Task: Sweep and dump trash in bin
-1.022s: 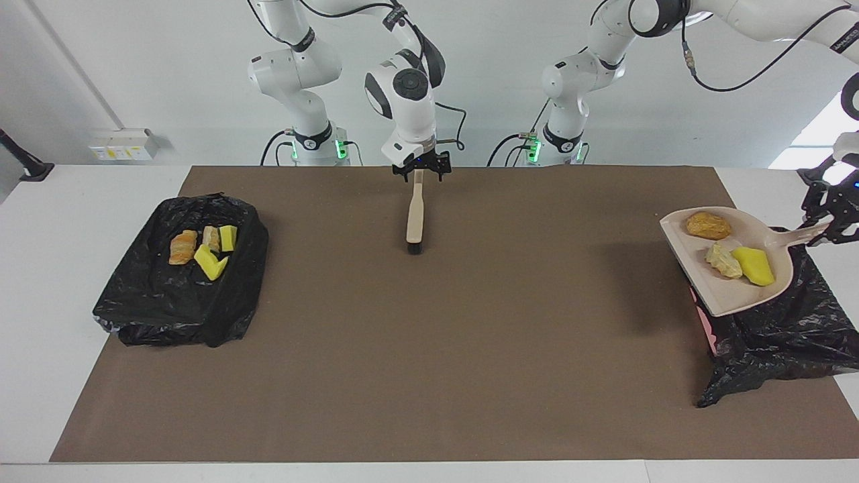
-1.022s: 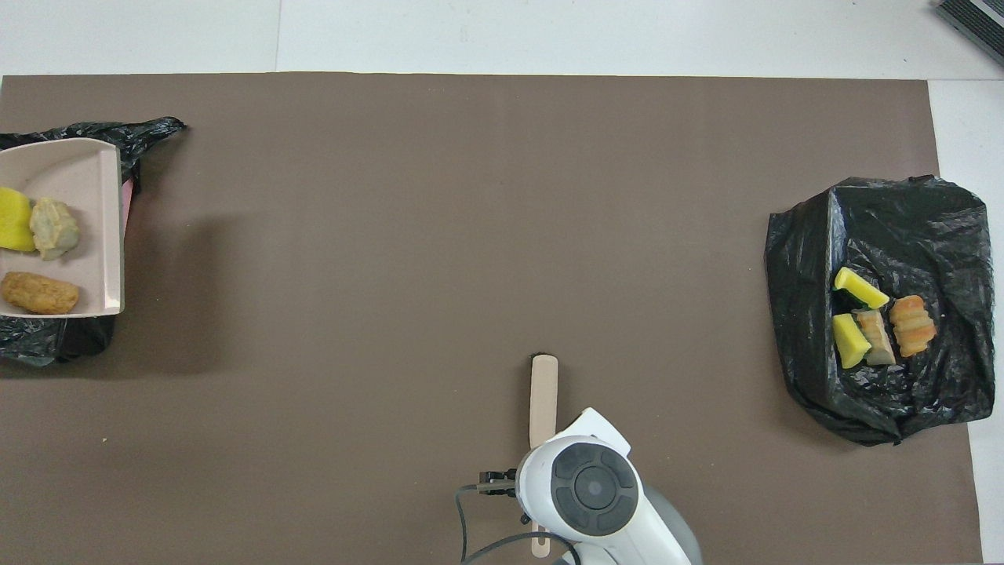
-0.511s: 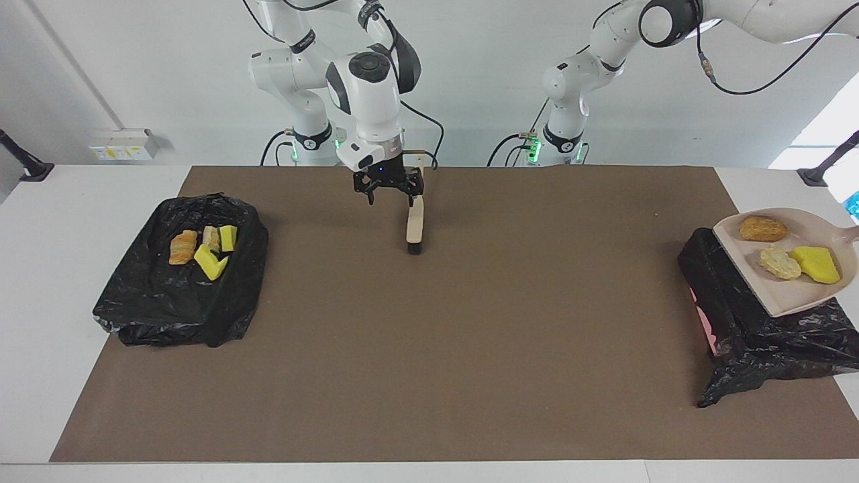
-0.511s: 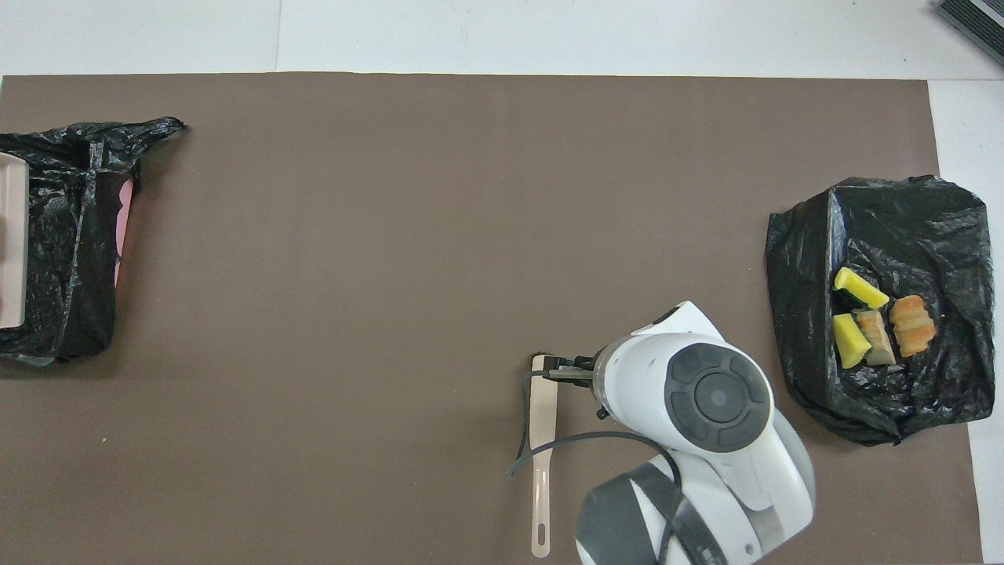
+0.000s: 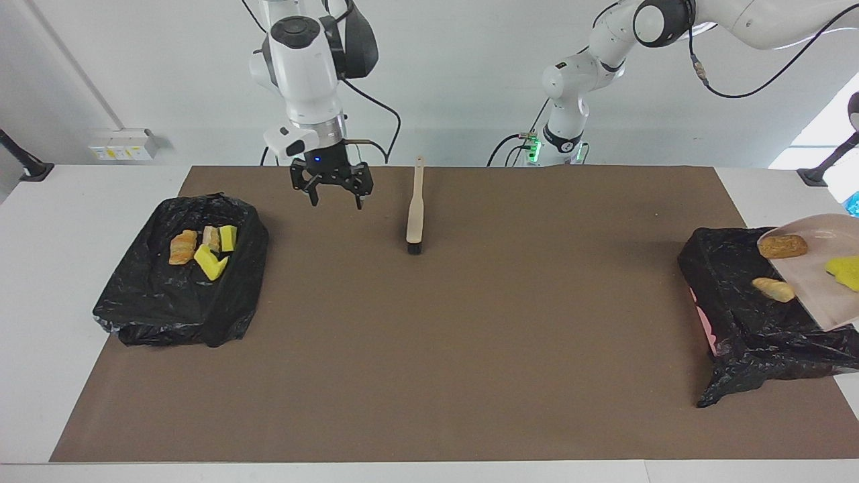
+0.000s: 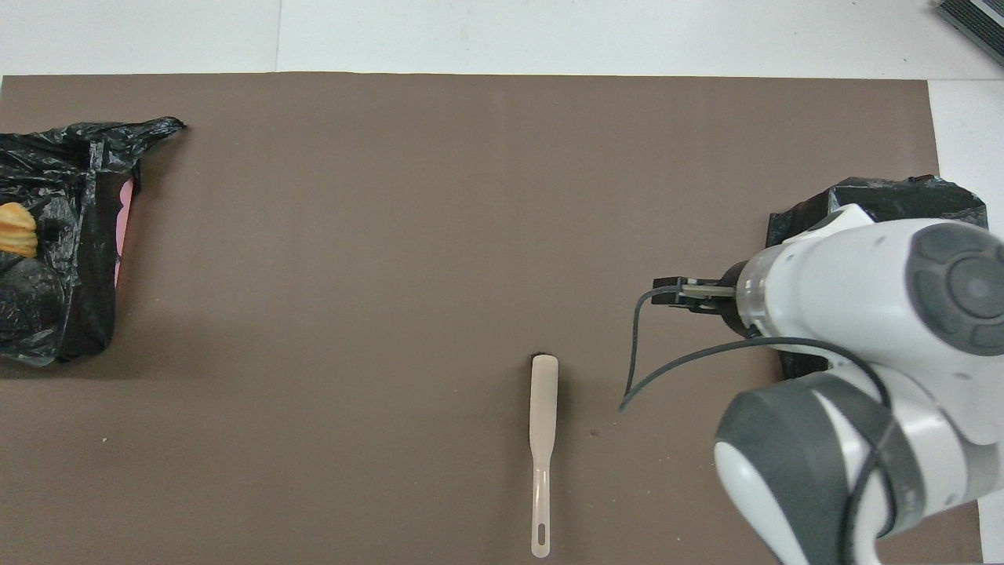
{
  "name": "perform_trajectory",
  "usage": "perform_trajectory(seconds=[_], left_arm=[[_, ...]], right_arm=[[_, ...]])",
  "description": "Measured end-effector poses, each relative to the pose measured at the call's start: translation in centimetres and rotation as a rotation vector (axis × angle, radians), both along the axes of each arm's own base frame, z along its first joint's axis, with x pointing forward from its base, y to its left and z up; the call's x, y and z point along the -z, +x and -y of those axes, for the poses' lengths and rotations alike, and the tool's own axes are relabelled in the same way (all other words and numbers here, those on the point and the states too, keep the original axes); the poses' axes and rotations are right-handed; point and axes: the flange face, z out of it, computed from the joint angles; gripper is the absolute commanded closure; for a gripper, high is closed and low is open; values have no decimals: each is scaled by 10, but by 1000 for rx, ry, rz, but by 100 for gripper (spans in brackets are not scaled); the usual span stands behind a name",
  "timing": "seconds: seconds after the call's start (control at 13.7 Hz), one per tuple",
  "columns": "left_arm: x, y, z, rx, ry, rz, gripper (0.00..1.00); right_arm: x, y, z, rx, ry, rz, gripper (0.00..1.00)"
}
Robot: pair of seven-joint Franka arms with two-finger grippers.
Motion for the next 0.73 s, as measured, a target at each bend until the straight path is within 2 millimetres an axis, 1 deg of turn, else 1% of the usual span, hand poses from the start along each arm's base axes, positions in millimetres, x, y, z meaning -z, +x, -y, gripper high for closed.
perform_trajectory(seconds=[0.22,0.37,0.51,0.58,0.73], left_arm=[[1,-2,29,-8,139,-5,100],[-5,-5,42,12,229,-19,100],[-13,-6,52,32,315,-40,100],[-17,-5,58,41,337,-43,100],[-26,-4,70,54,375,-49,100]], right_arm=[[-30,11,61,37,-6,-5,0],[-46,12,94,25,-19,-22,0],[-61,11,117,12,-35,-26,0],[-73,9,127,2,-36,-34,0],[-103,0,145,-16,-35,-48,0]])
